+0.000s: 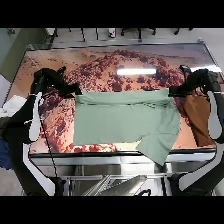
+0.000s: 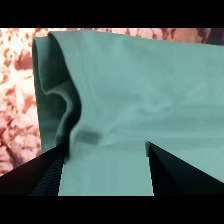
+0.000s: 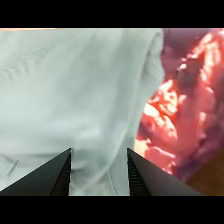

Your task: Fold the shirts.

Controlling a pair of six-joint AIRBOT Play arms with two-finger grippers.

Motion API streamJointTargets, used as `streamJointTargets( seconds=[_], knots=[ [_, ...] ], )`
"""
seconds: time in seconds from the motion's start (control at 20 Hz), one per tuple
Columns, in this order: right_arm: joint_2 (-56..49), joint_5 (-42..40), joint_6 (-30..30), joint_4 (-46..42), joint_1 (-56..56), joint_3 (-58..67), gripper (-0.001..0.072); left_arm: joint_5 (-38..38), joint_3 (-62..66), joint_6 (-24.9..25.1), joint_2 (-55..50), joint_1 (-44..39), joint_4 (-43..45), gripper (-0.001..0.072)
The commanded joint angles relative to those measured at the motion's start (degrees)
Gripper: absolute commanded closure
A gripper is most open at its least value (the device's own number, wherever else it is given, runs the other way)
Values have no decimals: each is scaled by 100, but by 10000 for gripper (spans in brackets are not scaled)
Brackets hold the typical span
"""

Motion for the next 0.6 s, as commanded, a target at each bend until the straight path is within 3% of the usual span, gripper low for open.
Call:
streamJointTargets(
  seconds=[0.0,0.1,0.2,0.3,0.55],
  knots=[
    [603,-334,216,-219,-210,15,321,1523,686,-234,22,214,2,149],
    [1034,-769,214,-116,-516,-28,321,1923,341,-345,330,407,7,149],
    [1436,-1182,184,181,-896,-328,321,1812,-584,-299,905,527,319,149],
    [1860,-1217,122,564,-1305,-973,321,1456,-1788,-249,1561,581,590,149],
    [2444,-966,-138,1318,-1991,-2457,321,358,-4942,-105,2981,592,345,149]
  ],
)
